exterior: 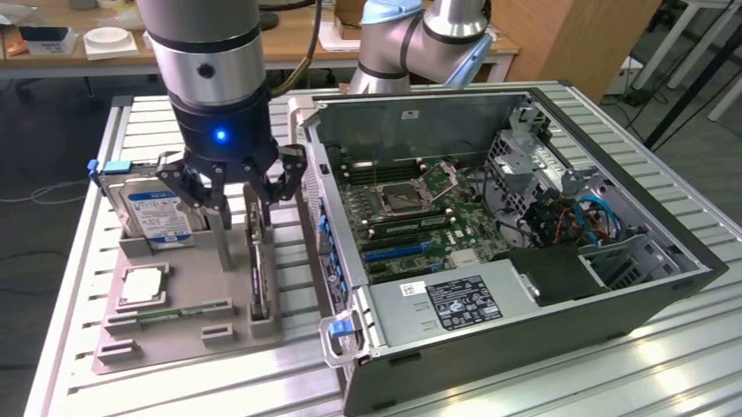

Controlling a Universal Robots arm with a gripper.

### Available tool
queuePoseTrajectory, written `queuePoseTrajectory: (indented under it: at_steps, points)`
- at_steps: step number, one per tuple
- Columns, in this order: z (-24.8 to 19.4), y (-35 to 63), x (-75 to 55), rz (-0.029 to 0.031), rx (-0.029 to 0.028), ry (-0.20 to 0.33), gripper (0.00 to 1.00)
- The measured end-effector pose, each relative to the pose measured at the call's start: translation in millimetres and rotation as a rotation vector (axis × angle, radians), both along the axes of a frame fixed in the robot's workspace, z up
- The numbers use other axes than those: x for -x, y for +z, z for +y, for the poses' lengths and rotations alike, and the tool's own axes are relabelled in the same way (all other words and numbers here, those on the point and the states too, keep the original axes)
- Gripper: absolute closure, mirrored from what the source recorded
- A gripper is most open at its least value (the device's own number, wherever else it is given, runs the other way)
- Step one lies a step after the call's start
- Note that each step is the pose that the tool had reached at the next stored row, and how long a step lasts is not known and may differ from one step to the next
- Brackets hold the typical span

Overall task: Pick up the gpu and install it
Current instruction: 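Pick up the gpu and move the gpu toward the slot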

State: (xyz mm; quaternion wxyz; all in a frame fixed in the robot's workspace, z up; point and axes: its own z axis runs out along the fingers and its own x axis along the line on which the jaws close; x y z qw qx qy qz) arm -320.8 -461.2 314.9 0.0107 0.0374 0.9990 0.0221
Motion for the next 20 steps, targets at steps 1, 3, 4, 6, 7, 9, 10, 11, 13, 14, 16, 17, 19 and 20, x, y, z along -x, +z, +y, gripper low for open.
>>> queuePoseTrajectory:
  at_steps: [1,3,4,6,7,9,10,11,13,14,16,17,19,20]
  points:
    - [0.0,-1.2,0.0,0.0001,0.0,0.0,0.51]
    - [0.0,-3.7,0.0,-0.0001,-0.0001,0.0,0.51]
    - [0.0,-4.9,0.0,0.0,-0.0001,0.0,0.51]
    - [0.0,-7.2,0.0,0.0,0.0,0.0,0.51]
    - [0.0,-8.3,0.0,0.0,0.0,0.0,0.51]
    - [0.0,-10.7,0.0,0.0001,0.0,0.0,0.51]
    - [0.0,-11.8,0.0,0.0002,0.0,0.0,0.51]
    - [0.0,-13.0,0.0,0.0002,0.0,0.0,0.51]
    - [0.0,-15.3,0.0,0.0002,0.0,0.0,0.51]
    - [0.0,-16.4,0.0,0.0001,-0.0001,0.0,0.51]
    - [0.0,-18.7,0.0,0.0002,0.0,0.0,0.51]
    - [0.0,-19.9,0.0,0.0002,0.0,0.0,0.51]
    - [0.0,-22.1,0.0,0.0002,0.0,0.0,0.51]
    - [0.0,-23.3,0.0,0.0002,0.0,0.0,0.51]
